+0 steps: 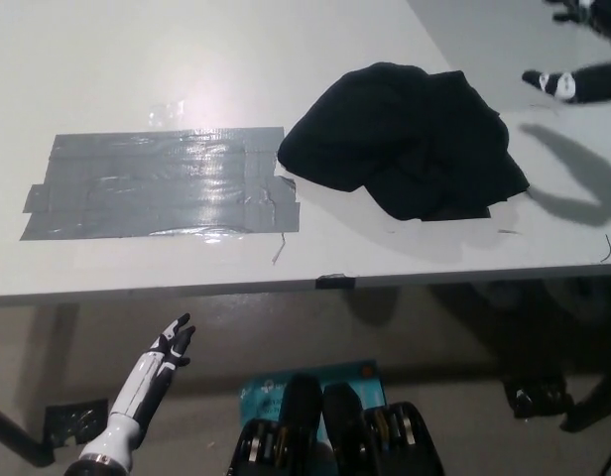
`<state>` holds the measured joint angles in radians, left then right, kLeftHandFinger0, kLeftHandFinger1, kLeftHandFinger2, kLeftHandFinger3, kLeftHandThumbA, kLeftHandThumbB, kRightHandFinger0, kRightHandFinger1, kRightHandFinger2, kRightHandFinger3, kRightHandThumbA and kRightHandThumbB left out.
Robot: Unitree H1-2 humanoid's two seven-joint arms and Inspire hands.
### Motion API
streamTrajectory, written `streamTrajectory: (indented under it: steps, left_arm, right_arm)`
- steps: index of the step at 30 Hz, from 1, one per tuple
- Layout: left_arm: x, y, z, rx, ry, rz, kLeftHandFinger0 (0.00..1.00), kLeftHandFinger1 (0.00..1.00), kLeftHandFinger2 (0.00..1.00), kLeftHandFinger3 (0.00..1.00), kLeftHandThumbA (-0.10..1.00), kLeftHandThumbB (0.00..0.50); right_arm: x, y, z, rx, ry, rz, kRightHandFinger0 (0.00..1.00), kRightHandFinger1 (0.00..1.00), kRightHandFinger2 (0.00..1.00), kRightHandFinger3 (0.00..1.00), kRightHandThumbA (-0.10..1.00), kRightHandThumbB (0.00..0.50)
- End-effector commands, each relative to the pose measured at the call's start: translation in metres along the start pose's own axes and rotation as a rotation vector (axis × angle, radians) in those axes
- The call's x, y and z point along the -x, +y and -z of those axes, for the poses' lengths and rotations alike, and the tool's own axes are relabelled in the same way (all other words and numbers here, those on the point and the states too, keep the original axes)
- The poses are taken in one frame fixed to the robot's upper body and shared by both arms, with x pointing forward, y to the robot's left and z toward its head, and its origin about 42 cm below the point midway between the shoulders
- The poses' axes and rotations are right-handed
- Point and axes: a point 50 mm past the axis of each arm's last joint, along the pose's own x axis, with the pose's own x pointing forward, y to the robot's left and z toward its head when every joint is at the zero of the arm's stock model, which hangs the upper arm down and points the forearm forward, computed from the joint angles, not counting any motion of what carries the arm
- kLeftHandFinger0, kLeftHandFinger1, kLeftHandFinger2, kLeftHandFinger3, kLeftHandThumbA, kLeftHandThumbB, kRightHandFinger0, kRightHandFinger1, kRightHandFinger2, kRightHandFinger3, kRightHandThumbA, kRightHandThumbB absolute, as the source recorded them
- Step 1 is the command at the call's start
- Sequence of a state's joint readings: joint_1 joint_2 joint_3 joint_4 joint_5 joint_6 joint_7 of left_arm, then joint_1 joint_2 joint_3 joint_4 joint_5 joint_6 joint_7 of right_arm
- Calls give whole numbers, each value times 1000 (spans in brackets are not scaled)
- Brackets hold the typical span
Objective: A person hands a black t-shirt to the robot and rhe robot picks it up with its right hand and places it on the black spot on the desk infron tof it
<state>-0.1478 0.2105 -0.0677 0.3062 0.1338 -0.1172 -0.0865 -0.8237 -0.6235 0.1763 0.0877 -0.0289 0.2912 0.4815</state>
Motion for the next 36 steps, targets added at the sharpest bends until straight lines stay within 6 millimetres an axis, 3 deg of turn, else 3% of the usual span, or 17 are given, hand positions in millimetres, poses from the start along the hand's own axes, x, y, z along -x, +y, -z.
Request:
streamTrajectory:
  steps: [1, 2, 5, 7, 9, 11, 14, 15, 19, 22, 24, 25, 26, 28, 32, 36]
  left_arm:
    - [-50, 12, -48, -11, -149, 14, 967, 1000, 1000, 1000, 1000, 500]
    - [-51, 12, -47, -6, -148, 11, 971, 1000, 1000, 1000, 1000, 500]
    - [-50, 12, -45, -8, -145, 8, 963, 1000, 1000, 1000, 1000, 500]
    - [-47, 12, -42, -8, -138, 10, 961, 1000, 1000, 1000, 1000, 500]
    - [-42, 10, -38, -4, -131, 15, 959, 1000, 1000, 1000, 1000, 500]
    - [-36, 7, -32, 4, -118, 24, 970, 1000, 1000, 1000, 1000, 500]
    - [-26, 2, -23, 9, -93, 35, 973, 1000, 1000, 1000, 1000, 500]
    - [-20, -1, -18, 14, -83, 39, 974, 1000, 1000, 1000, 1000, 500]
    - [-10, -7, -9, 15, -61, 47, 966, 1000, 1000, 1000, 1000, 500]
    - [-2, -8, -4, 4, -55, 51, 951, 1000, 1000, 1000, 1000, 500]
    - [0, -7, -4, 8, -53, 50, 956, 1000, 1000, 1000, 1000, 500]
    - [2, -7, -5, 15, -49, 52, 977, 1000, 1000, 1000, 1000, 500]
    - [3, -7, -6, 19, -50, 53, 981, 1000, 1000, 1000, 1000, 500]
    - [3, -9, -6, 17, -50, 61, 951, 1000, 1000, 1000, 1000, 500]
    - [8, -12, -2, 34, -38, 62, 956, 1000, 1000, 1000, 1000, 500]
    - [11, -10, 1, 48, -38, 57, 966, 1000, 1000, 1000, 1000, 500]
  right_arm:
    - [203, 46, -150, -151, -908, 284, 1000, 1000, 1000, 1000, 648, 463]
    - [206, 71, -136, -242, -906, 273, 1000, 1000, 1000, 1000, 651, 454]
    - [212, 97, -119, -324, -842, 281, 1000, 1000, 1000, 1000, 660, 438]
    - [217, 117, -108, -388, -782, 305, 1000, 1000, 1000, 1000, 682, 370]
    - [215, 129, -95, -465, -681, 331, 1000, 1000, 1000, 1000, 678, 370]
    - [204, 145, -69, -557, -543, 383, 1000, 1000, 1000, 1000, 678, 307]
    - [192, 168, -33, -606, -394, 398, 1000, 1000, 1000, 1000, 687, 264]
    - [185, 181, -13, -608, -317, 395, 1000, 1000, 1000, 1000, 680, 211]
    - [174, 217, 28, -691, -142, 380, 1000, 1000, 1000, 1000, 661, 202]
    - [171, 246, 53, -753, -30, 356, 1000, 1000, 1000, 1000, 567, 129]
    - [170, 253, 59, -744, 0, 350, 1000, 1000, 1000, 1000, 562, 136]
    - [169, 258, 66, -749, 31, 342, 1000, 1000, 1000, 1000, 573, 183]
    - [168, 261, 71, -764, 51, 341, 1000, 1000, 1000, 1000, 585, 193]
    - [168, 266, 83, -834, 83, 339, 1000, 1000, 1000, 1000, 519, 147]
    - [168, 273, 96, -864, 117, 337, 1000, 1000, 1000, 1000, 509, 126]
    - [164, 278, 99, -868, 128, 319, 1000, 1000, 1000, 1000, 507, 161]
